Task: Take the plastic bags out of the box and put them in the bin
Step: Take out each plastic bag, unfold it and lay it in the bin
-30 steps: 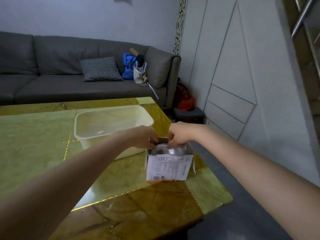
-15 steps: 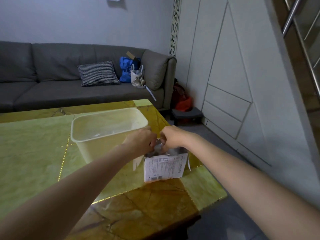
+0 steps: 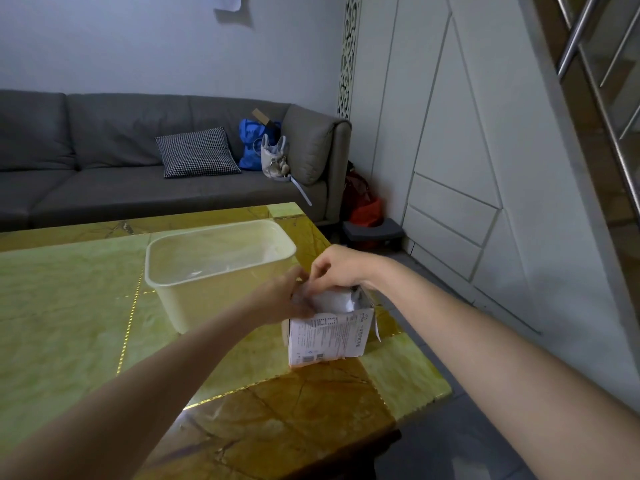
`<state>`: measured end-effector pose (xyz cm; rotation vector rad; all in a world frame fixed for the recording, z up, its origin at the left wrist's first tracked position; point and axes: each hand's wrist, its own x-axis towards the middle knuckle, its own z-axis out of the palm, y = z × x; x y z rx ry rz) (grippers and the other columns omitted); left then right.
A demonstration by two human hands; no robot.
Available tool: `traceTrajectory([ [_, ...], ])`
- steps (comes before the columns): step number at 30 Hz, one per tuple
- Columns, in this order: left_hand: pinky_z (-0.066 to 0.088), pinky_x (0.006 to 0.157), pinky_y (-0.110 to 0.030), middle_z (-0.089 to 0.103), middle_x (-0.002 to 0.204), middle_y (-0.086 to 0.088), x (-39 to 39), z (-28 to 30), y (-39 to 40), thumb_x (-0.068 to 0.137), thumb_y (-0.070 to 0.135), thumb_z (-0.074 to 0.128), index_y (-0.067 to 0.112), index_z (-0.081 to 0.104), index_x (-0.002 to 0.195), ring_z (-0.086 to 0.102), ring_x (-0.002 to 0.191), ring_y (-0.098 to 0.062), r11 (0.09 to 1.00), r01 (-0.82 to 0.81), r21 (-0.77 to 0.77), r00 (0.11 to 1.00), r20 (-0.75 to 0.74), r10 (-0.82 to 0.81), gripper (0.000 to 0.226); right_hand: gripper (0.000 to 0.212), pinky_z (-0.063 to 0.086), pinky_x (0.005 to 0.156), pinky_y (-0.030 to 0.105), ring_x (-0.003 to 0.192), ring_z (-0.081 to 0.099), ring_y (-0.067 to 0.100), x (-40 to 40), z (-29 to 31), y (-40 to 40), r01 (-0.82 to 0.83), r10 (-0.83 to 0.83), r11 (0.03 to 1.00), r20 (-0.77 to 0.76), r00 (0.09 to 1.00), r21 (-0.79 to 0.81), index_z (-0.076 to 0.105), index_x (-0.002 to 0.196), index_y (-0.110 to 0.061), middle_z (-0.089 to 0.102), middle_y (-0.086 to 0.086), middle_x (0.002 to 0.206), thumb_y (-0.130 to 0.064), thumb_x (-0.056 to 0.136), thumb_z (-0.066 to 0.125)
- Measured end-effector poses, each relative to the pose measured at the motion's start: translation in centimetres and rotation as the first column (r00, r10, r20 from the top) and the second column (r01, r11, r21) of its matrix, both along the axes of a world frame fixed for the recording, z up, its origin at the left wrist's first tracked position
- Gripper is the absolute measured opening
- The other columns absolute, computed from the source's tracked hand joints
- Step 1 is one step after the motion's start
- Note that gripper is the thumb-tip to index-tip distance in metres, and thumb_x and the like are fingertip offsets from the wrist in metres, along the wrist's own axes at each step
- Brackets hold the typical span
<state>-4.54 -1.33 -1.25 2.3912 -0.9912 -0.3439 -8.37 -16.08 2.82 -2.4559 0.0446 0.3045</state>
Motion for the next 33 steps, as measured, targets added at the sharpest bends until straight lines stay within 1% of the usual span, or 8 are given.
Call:
traceTrajectory([
  [4,0.05,0.086,-0.03,0.063,0.108,-0.006,0.0,-0.3,-0.1,0.082,0.014,0.067,0.01,0.056,0.116,0.06,0.099,-0.021,0.998,0.065,0.012,0.998,0.006,-0.065,0.037,0.011,0.04,0.051,0.017,0.056,0.045,0.007,-0.4,2.6,0.1,0.029,-0.061,0.922,0.071,0.996,0.387,0.06,0.076,-0.009,0.061,0.003,0.076,-0.006,0.084,0.067],
  [10,0.046,0.075,-0.02,0.061,0.093,0.004,-0.2,0.7,0.0,0.082,0.014,0.068,0.01,0.061,0.109,0.059,0.09,-0.015,0.999,0.033,-0.011,0.997,-0.064,-0.033,0.028,0.015,0.05,0.062,0.022,0.063,0.057,0.01,0.2,7.0,-0.2,0.072,-0.273,0.669,0.155,0.949,0.739,0.057,0.075,-0.011,0.06,0.003,0.073,-0.004,0.088,0.062],
  [14,0.048,0.078,-0.019,0.066,0.108,0.001,-0.5,3.3,0.9,0.078,0.025,0.068,0.015,0.057,0.114,0.064,0.098,-0.011,0.94,-0.044,-0.338,0.916,-0.39,-0.097,0.039,0.016,0.051,0.055,0.02,0.068,0.057,0.011,0.3,8.2,-0.4,0.063,-0.311,0.673,0.205,0.928,0.737,0.055,0.077,-0.013,0.059,0.002,0.077,-0.005,0.089,0.061],
  [18,0.048,0.085,-0.025,0.066,0.11,-0.013,0.4,4.7,1.9,0.088,0.023,0.056,0.003,0.061,0.109,0.062,0.103,-0.024,0.835,-0.192,-0.516,0.898,-0.436,-0.063,0.03,0.017,0.051,0.054,0.021,0.064,0.058,0.01,0.4,8.3,-0.3,0.051,-0.356,0.631,0.23,0.906,0.774,0.055,0.077,-0.013,0.059,0.001,0.074,-0.004,0.089,0.061],
  [22,0.045,0.083,-0.03,0.063,0.102,-0.011,1.5,5.5,3.5,0.097,0.024,0.041,0.007,0.061,0.098,0.059,0.091,-0.022,0.742,-0.345,-0.575,0.878,-0.478,0.038,0.027,0.018,0.043,0.047,0.018,0.056,0.052,0.01,0.6,7.9,-0.8,0.139,-0.521,0.603,0.256,0.814,0.785,0.055,0.076,-0.012,0.056,0.003,0.067,-0.002,0.09,0.059],
  [25,0.04,0.085,-0.031,0.058,0.109,-0.002,2.6,6.1,4.2,0.098,0.038,0.034,0.01,0.058,0.11,0.054,0.096,-0.018,0.672,-0.502,-0.544,0.836,-0.504,0.216,0.039,0.016,0.038,0.051,0.022,0.057,0.046,0.011,0.7,7.6,-1.2,0.21,-0.591,0.62,0.274,0.759,0.756,0.054,0.079,-0.013,0.054,0.003,0.066,-0.001,0.09,0.058],
  [29,0.043,0.077,-0.026,0.058,0.113,0.001,2.4,7.2,3.8,0.083,0.05,0.053,0.018,0.056,0.115,0.054,0.093,-0.011,0.761,-0.367,-0.535,0.888,-0.446,0.114,0.045,0.017,0.038,0.039,0.017,0.062,0.053,0.011,0.8,7.3,0.0,0.213,-0.475,0.728,0.256,0.842,0.652,0.057,0.089,-0.017,0.061,0.01,0.094,-0.001,0.087,0.061],
  [33,0.041,0.057,-0.013,0.065,0.088,-0.001,1.8,7.2,2.3,0.08,0.017,0.068,0.014,0.067,0.092,0.053,0.067,-0.006,0.836,-0.273,-0.477,0.94,-0.319,0.125,0.012,0.025,0.035,0.038,0.018,0.057,0.049,0.011,0.9,7.2,1.3,0.129,-0.323,0.834,0.285,0.903,0.536,0.056,0.107,-0.014,0.061,0.013,0.096,0.001,0.088,0.06],
])
